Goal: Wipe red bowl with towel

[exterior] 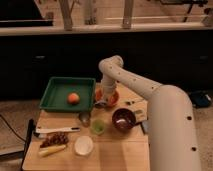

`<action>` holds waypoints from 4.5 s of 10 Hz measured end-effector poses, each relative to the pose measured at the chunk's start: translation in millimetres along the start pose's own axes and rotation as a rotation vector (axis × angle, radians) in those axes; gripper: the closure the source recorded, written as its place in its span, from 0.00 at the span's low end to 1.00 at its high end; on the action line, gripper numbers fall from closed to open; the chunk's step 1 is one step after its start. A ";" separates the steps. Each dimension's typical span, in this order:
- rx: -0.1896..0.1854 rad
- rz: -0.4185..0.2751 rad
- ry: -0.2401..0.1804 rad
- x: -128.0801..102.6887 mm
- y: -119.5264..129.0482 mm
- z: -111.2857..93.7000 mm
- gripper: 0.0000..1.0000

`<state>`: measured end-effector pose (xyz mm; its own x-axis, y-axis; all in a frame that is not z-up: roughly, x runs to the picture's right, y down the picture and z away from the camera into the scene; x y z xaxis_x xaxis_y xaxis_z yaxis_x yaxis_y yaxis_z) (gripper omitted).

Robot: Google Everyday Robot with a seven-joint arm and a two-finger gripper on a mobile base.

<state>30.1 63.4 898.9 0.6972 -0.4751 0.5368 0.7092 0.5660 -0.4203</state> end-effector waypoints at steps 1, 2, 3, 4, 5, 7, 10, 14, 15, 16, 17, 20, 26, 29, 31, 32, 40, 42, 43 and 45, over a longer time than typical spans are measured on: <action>-0.002 0.014 0.002 8.8 10.9 -1.4 1.00; -0.004 0.032 0.008 17.4 19.0 -2.7 1.00; -0.006 0.056 0.014 26.1 26.9 -4.4 1.00; -0.003 0.082 0.025 34.9 29.0 -7.3 1.00; 0.005 0.104 0.034 45.0 25.2 -9.1 1.00; 0.015 0.136 0.047 62.7 9.8 -10.2 1.00; 0.020 0.131 0.057 64.2 -17.3 -8.5 1.00; 0.002 0.027 0.036 24.7 -42.5 2.5 1.00; -0.007 -0.001 0.028 16.1 -38.8 3.5 1.00; -0.012 -0.029 0.020 7.7 -34.1 3.3 1.00; -0.012 -0.047 0.015 2.4 -28.6 2.8 1.00; -0.012 -0.055 0.007 5.9 -4.0 -2.9 1.00; -0.005 0.066 0.049 62.8 3.6 -13.6 1.00; 0.006 0.055 0.053 59.8 -24.1 -12.0 1.00; 0.005 0.018 0.042 41.2 -39.7 -7.2 1.00; 0.006 -0.011 0.032 29.2 -44.7 -4.5 1.00; -0.011 0.001 0.014 49.7 28.9 -14.6 1.00; -0.010 0.038 0.023 65.0 27.6 -18.9 1.00; -0.009 0.046 0.024 69.1 21.8 -20.8 1.00; -0.007 0.037 0.021 66.8 -4.4 -24.8 1.00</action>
<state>76.2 12.4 918.4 0.7248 -0.4685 0.5052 0.6839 0.5784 -0.4446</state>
